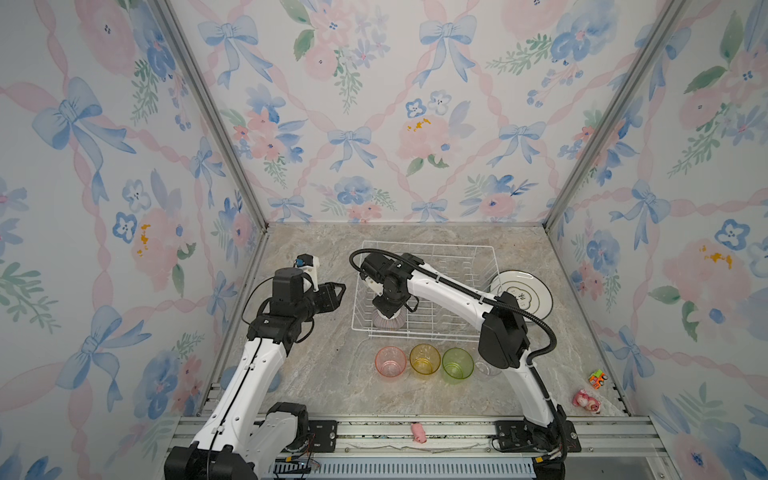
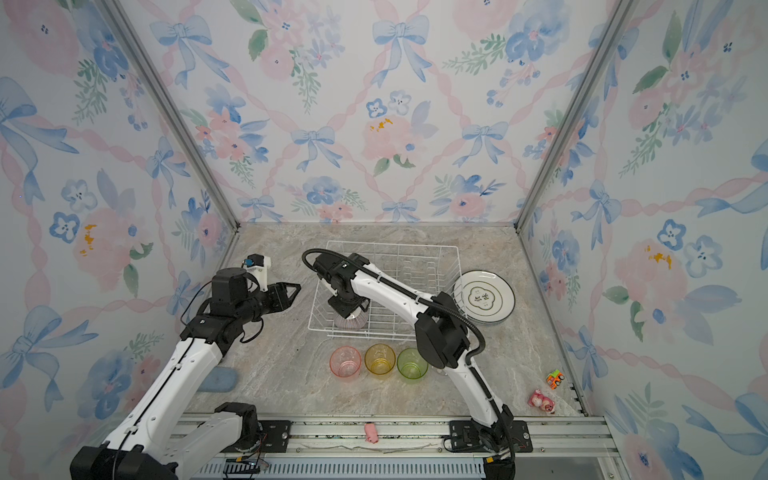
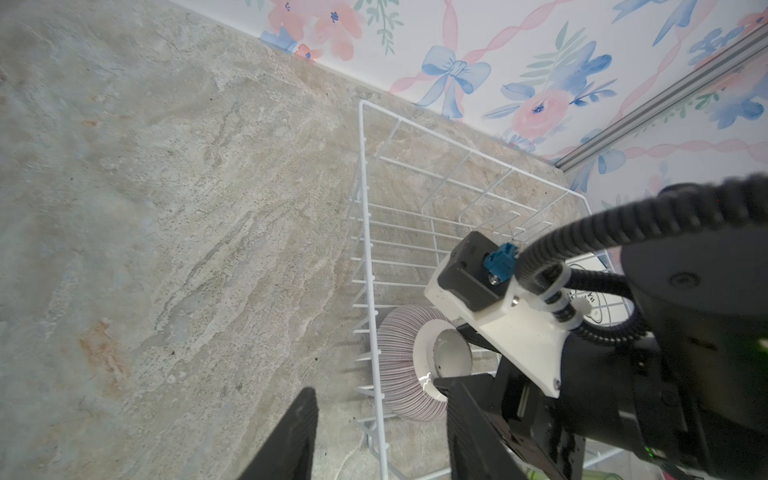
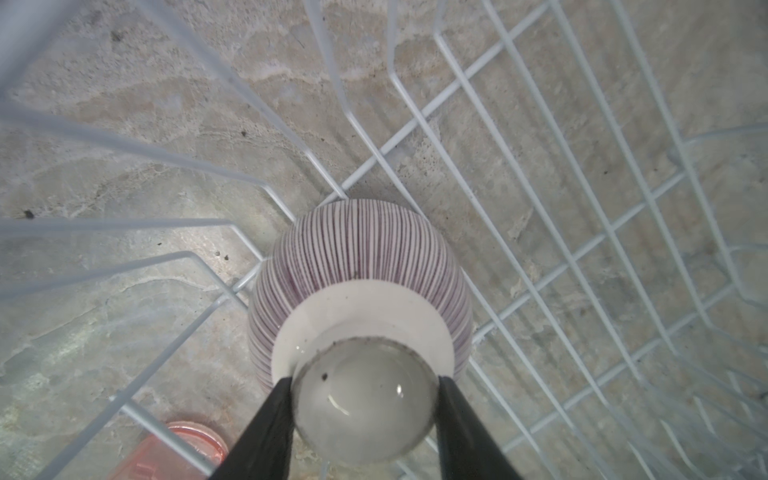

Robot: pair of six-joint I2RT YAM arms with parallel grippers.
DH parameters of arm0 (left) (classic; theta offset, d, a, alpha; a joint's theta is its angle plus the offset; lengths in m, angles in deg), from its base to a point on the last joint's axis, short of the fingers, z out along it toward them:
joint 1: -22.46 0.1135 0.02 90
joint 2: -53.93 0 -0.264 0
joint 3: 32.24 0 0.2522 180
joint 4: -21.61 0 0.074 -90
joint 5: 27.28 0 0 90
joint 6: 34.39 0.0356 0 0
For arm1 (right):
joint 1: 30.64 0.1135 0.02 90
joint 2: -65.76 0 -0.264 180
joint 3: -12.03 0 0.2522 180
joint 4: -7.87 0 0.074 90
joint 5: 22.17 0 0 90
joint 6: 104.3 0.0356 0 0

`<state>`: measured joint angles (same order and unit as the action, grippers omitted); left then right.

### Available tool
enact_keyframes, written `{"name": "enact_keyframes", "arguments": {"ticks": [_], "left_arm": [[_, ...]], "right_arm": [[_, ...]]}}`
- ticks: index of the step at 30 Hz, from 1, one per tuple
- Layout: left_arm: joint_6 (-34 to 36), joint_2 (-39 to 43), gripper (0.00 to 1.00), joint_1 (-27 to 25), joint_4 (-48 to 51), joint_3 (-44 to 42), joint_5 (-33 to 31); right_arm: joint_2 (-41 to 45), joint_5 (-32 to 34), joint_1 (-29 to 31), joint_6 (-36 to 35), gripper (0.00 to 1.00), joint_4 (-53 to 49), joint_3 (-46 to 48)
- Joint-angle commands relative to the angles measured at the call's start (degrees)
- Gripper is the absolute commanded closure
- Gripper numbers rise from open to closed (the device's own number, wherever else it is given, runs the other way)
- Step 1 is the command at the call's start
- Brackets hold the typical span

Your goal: Unload the mixed dishes from the dish rack

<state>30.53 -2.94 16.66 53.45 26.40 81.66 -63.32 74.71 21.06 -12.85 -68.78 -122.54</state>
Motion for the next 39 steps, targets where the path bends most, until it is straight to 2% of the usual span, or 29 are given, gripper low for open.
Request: {"name": "enact_keyframes", "arguments": {"ticks": [1, 8, 13, 17, 23, 27, 31, 34, 39], "left_arm": [[0.8, -1.2, 0.53, -0.3, -0.1, -0.4, 2.4], [0.7, -6.3, 0.52, -4.8, -0.1, 1.8, 2.9], [-0.2, -12.4, 0.49, -6.1, -2.1, 2.5, 8.2], [-2.0, -16.2, 0.49, -6.3, -7.4, 1.7, 12.5], [-3.9, -21.0, 0.52, -6.6, -12.6, 3.3, 17.3], [-3.8, -21.2, 0.59, -7.1, -12.4, 5.8, 17.2], [-2.6, -18.2, 0.59, -7.6, -9.9, 8.3, 12.6], [-3.2, -18.1, 0.58, -7.7, -9.8, 9.3, 15.7], [-3.8, -22.5, 0.58, -7.7, -10.8, 7.9, 19.8]], "right_arm": [[5.5, 2.8, -0.8, 0.2, 0.69, 0.9, 1.3], [8.6, 3.4, -2.2, 0.6, 0.7, 1.9, 3.9], [11.7, 1.8, -3.9, 1.3, 0.7, 4.7, 7.7], [14.8, 0.1, -5.4, 1.8, 0.71, 7.2, 11.3], [21.3, -4.1, -9.1, 3.2, 0.72, 12.1, 18.6], [24.6, -6.6, -11.3, 4.0, 0.72, 14.3, 22.6], [25.4, -7.1, -11.7, 4.1, 0.72, 14.9, 24.0], [26.1, -8.0, -12.2, 4.2, 0.73, 15.7, 24.9], [28.1, -10.2, -13.4, 5.0, 0.73, 17.9, 26.6]]}}
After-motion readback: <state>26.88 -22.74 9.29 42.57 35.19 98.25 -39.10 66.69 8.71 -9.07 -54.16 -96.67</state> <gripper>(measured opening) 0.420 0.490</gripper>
